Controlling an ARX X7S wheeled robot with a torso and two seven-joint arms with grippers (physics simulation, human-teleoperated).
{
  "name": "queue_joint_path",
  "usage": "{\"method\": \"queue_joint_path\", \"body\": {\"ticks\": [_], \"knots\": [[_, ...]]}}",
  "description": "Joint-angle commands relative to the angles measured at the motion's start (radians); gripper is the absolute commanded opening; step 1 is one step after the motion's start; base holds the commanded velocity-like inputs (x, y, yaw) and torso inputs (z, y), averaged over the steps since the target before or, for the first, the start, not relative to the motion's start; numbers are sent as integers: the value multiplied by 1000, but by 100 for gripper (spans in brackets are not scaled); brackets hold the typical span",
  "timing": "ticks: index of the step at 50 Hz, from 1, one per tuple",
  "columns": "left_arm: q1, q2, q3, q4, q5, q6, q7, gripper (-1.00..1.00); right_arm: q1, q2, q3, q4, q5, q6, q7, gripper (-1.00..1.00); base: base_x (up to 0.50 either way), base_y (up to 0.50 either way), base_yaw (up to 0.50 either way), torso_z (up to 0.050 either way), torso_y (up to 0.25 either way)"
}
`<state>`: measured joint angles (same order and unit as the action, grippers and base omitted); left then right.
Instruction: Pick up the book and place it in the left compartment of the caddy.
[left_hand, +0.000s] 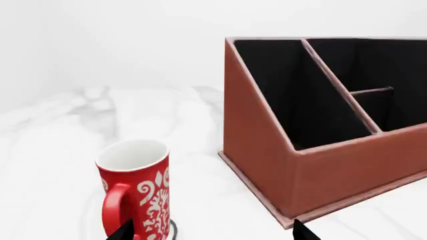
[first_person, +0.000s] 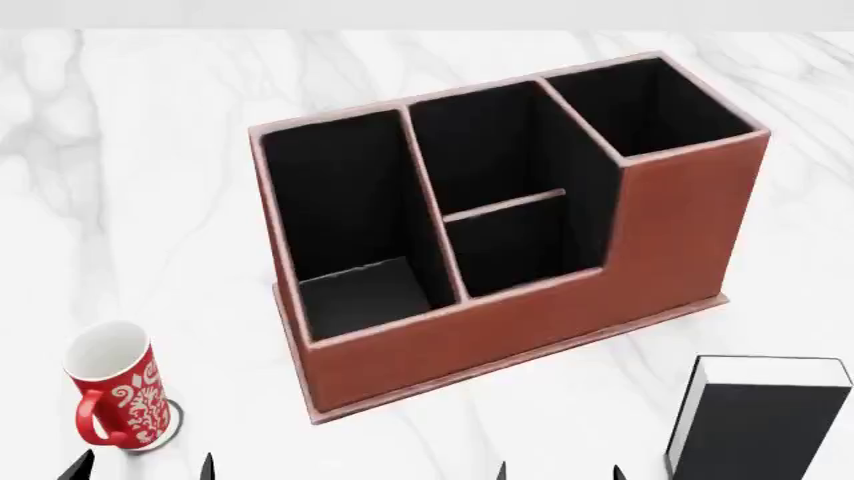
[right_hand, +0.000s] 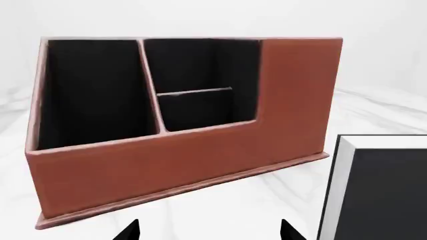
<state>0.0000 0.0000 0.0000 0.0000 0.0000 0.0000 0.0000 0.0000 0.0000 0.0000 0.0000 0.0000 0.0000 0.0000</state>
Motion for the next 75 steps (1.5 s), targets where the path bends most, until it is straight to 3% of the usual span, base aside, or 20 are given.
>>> {"method": "queue_joint_path", "body": {"ticks": [1, 25, 46, 63, 75], "knots": [[2, -15, 15, 6, -54, -25, 6, 100, 0, 16, -24, 1, 8, 3, 22, 100, 0, 0, 0, 0, 0], [4, -54, 67, 25, -4, -75, -72, 100, -22, 49, -46, -42, 68, 24, 75, 100, 0, 0, 0, 0, 0], [68, -103, 109, 500, 34, -276, -115, 100, -53, 107, -52, -390, 111, 186, 137, 100, 0, 0, 0, 0, 0], [62, -129, 104, 744, -1, -425, -129, 100, -43, 147, -76, -675, 137, 341, 170, 100, 0, 0, 0, 0, 0], [55, -146, 107, 843, -6, -490, -141, 100, -29, 169, -83, -748, 129, 403, 197, 100, 0, 0, 0, 0, 0]]}}
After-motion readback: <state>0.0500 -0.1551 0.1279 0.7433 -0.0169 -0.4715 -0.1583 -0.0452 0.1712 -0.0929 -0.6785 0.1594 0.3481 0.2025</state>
